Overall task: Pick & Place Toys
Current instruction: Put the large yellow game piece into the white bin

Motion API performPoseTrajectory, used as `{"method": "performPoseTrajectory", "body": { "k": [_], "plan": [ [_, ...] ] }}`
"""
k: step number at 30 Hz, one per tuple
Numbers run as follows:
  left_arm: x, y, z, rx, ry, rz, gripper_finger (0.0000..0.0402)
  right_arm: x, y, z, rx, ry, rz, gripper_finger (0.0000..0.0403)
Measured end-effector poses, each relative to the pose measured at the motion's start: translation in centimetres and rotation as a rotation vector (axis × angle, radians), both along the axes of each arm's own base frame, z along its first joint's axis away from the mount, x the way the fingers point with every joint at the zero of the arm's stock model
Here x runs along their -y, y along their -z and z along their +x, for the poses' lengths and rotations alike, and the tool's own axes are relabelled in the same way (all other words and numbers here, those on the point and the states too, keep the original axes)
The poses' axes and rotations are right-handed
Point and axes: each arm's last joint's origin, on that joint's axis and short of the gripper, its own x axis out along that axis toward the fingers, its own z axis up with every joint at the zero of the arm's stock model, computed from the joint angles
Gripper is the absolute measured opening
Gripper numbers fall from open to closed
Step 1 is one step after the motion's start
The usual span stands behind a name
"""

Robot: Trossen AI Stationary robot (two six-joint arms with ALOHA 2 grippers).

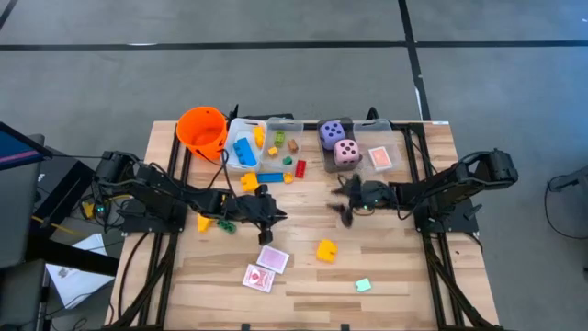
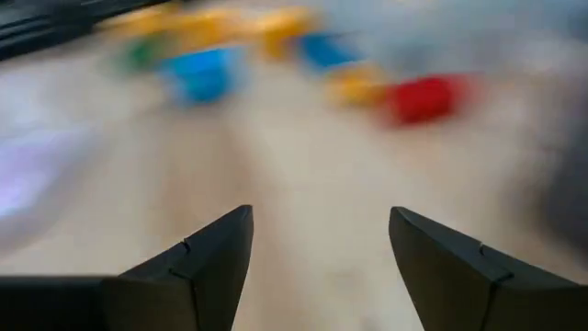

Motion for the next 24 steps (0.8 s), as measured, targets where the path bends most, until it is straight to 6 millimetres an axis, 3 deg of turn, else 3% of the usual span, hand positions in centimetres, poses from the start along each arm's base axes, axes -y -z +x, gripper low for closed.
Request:
{"method": "performPoseTrajectory", "body": {
  "k": [2, 5, 12, 18, 24],
  "plan": [
    [0.0, -0.1, 0.0, 0.009, 0.001, -0.001, 0.0051, -1.0, -0.2, 0.2, 0.026, -0.227, 0.044, 0.0249],
    [0.0, -0.1, 0.1, 0.011, 0.0, 0.0, 0.0075, -2.3, -0.7, 0.3, 0.081, -0.423, 0.103, 0.0249],
    [0.4, -0.1, 0.0, 0.006, 0.069, -0.042, 0.0139, -5.3, -1.5, 0.1, 0.159, -0.555, 0.124, 0.0249],
    [0.9, -0.5, 0.6, 0.08, 0.187, -0.122, 0.0209, -7.3, -2.0, -0.2, 0.203, -0.59, 0.135, 0.0249],
    [1.5, -0.1, 2.0, 0.174, 0.191, -0.164, 0.0274, -8.0, -2.2, -0.4, 0.241, -0.367, 0.065, 0.0249]
  ]
}}
